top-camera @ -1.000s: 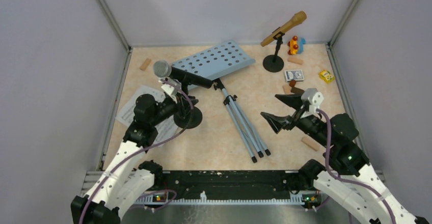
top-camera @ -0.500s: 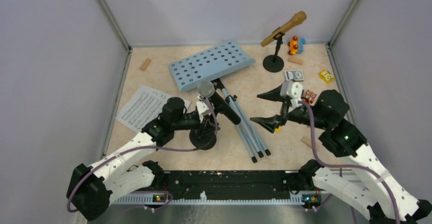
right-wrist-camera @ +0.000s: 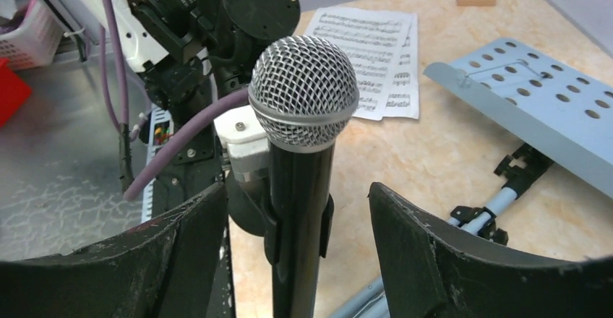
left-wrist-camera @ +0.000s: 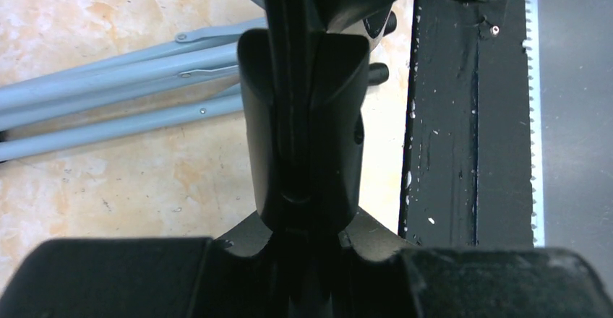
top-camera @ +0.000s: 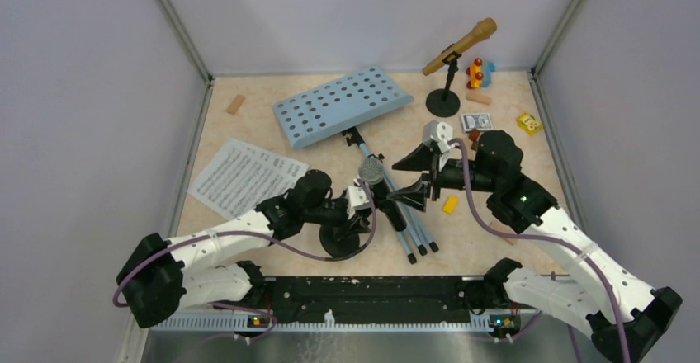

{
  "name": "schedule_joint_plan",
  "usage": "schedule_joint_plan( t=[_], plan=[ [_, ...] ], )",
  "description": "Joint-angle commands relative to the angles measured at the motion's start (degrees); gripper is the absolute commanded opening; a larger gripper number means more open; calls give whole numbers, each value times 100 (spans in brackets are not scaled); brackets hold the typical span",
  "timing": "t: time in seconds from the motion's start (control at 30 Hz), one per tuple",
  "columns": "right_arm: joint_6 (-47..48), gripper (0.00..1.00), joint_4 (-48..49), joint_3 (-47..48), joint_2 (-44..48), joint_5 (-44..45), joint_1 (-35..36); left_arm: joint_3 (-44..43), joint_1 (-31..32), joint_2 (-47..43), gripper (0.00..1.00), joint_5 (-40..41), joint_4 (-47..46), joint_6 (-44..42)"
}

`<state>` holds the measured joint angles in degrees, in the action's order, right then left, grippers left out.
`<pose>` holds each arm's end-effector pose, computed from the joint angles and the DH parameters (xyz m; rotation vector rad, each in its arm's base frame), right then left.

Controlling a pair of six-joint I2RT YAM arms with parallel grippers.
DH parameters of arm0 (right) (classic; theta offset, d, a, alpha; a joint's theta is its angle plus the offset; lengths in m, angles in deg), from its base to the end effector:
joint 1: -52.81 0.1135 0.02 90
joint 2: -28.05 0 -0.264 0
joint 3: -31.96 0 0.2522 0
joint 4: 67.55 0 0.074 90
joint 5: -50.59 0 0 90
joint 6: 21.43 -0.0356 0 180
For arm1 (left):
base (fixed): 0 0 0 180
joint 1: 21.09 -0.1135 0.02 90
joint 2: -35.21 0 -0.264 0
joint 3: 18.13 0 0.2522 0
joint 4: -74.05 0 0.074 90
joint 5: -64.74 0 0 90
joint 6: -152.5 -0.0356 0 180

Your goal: Pack up the instrument practice props

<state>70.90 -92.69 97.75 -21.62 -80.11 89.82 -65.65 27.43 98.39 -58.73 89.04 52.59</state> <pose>0.1387 0.1336 0.3689 -1.0936 1.4386 1.0483 0.1396 -0.1875 0.2282 1.3646 1.6889 -1.0104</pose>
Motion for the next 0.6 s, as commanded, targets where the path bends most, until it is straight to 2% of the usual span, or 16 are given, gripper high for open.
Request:
schedule_joint_plan(
  t=[0.0, 0.2, 0.57],
  plan=[
    [-154, 71, 439, -113, -76, -490, 57, -409, 174, 133, 0, 66, -607, -180],
    [-118, 71, 425, -329, -175, -495, 106, -433, 381, 231, 0, 203, -725, -180],
    [-170, 61, 967, -580, -450, -273, 184, -560, 700, 474, 0, 266, -491, -336]
  ],
)
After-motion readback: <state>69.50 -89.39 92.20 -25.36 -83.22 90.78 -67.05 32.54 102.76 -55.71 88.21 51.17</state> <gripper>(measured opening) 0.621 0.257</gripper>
